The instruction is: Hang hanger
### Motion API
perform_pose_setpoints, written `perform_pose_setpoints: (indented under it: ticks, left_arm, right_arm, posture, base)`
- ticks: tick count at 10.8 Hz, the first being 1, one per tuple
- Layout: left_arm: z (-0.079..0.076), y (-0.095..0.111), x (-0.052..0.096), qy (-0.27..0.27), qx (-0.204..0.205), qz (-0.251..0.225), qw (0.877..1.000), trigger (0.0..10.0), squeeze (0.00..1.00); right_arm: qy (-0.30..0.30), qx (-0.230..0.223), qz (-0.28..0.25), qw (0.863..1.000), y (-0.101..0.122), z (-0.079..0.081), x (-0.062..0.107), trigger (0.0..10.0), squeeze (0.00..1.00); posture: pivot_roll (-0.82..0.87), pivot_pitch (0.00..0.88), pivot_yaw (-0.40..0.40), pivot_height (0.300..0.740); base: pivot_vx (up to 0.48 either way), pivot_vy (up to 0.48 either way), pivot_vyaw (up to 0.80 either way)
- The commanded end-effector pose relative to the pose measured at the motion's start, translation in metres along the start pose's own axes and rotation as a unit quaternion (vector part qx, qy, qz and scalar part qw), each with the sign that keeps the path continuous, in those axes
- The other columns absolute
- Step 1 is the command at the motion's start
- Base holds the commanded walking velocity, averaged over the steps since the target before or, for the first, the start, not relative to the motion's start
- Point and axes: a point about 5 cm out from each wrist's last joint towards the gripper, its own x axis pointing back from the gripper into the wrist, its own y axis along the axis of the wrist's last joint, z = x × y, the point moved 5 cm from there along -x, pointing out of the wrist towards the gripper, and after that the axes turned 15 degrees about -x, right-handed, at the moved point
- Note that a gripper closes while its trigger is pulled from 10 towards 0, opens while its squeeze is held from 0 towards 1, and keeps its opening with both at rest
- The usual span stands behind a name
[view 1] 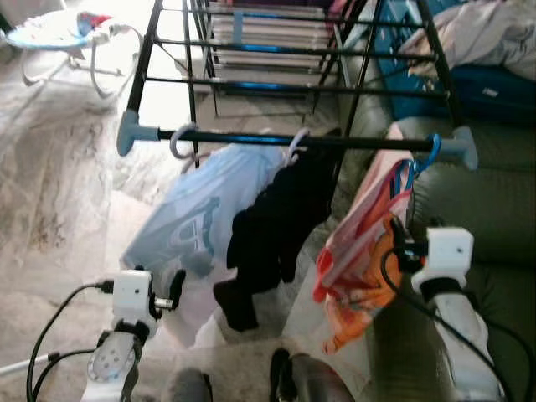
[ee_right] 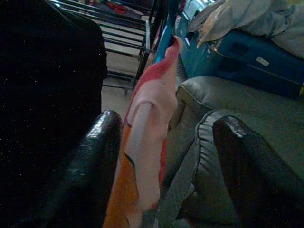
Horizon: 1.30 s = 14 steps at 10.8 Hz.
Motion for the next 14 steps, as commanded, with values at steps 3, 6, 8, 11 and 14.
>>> perform_pose_setpoints:
  ticks: [3, 6, 8, 11, 14]
  left_arm:
    - [0.000, -0.001, 0.003, 0.004, -0.003, 0.003, 1.000, 10.0, 0.00]
    - [0.000, -0.001, 0.003, 0.004, -0.003, 0.003, 1.000, 10.0, 0.00]
    - [0.000, -0.001, 0.003, 0.004, -0.003, 0.003, 1.000, 10.0, 0.00]
    - [0.000, 0.000, 0.004, 0.007, -0.005, 0.003, 1.000, 10.0, 0.00]
    - [0.004, 0.020, -0.004, 0.027, -0.019, -0.025, 0.999, 10.0, 0.00]
  right_arm:
    - [-0.010, -0.001, -0.006, 1.000, 0.003, -0.005, 0.003, 10.0, 1.00]
    - [-0.010, -0.001, -0.006, 1.000, 0.003, -0.005, 0.003, 10.0, 1.00]
    - [-0.010, -0.001, -0.006, 1.000, 0.003, -0.005, 0.003, 10.0, 1.00]
    - [-0.016, -0.002, -0.011, 1.000, 0.005, -0.006, 0.007, 10.0, 1.00]
    - [-0.010, -0.068, 0.040, 0.997, -0.026, 0.014, 0.009, 10.0, 0.00]
  posture:
    - [0.01, 0.171, -0.059, 0.740]
    - [0.01, 0.171, -0.059, 0.740]
    - [0.01, 0.171, -0.059, 0.740]
    - [0.01, 0.171, -0.059, 0.740]
    - [0.02, 0.148, -0.050, 0.740]
  base:
    - [0.000, 0.000, 0.00]
    - [0.000, 0.000, 0.00]
    - [0.000, 0.000, 0.00]
    - [0.000, 0.000, 0.00]
    - [0.000, 0.000, 0.00]
